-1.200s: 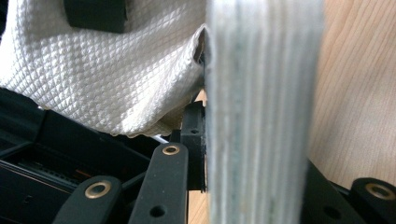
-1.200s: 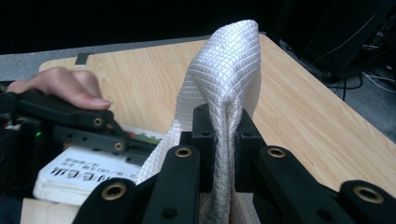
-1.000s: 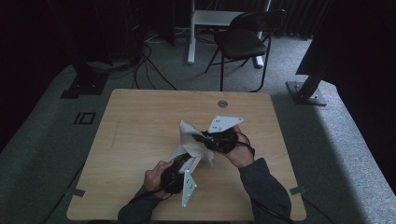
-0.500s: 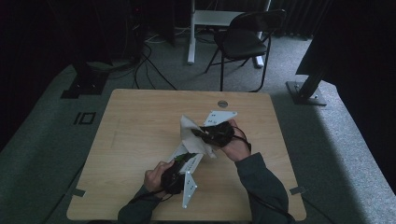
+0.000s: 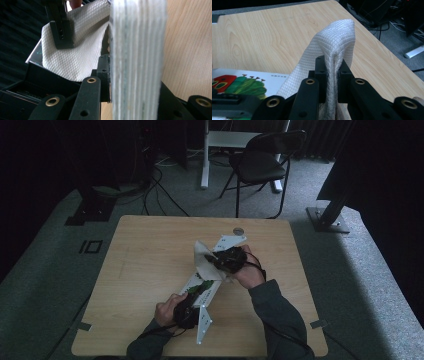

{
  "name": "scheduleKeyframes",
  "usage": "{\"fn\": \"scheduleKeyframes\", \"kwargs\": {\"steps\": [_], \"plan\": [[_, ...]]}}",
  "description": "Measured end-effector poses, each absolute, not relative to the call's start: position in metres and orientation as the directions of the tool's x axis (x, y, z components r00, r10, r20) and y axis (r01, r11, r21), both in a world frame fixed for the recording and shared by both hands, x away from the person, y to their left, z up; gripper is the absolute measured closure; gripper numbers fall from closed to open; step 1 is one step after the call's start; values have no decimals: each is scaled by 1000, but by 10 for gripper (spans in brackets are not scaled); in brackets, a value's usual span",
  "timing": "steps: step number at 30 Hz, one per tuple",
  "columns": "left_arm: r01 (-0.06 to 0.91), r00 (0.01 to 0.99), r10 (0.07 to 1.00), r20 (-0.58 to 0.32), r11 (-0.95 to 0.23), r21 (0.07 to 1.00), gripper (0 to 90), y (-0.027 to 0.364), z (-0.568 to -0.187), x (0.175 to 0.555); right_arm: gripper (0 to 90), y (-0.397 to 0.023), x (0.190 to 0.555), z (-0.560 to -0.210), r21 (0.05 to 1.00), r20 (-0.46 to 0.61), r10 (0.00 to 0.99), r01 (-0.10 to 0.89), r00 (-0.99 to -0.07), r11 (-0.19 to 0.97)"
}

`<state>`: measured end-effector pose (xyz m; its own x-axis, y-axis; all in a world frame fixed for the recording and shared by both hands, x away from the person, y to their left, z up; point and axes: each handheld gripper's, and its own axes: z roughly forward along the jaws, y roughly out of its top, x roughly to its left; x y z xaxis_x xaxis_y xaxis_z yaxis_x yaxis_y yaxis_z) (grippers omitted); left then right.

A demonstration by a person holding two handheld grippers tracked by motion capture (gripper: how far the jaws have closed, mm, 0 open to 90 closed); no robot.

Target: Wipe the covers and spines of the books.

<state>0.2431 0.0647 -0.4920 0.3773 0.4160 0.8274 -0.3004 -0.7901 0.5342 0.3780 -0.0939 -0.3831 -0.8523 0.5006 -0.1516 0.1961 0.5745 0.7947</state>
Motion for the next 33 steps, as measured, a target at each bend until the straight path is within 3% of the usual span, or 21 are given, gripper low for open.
{"fn": "scheduleKeyframes", "kwargs": {"steps": [10,33], "plan": [[-304,374,410,832,-793,527,772,65,-492,243,832,-90,388,-379,785,-164,528,214,-833,581],[-315,361,405,840,-795,519,772,63,-492,242,831,-69,389,-397,709,-167,453,213,-876,672]]}}
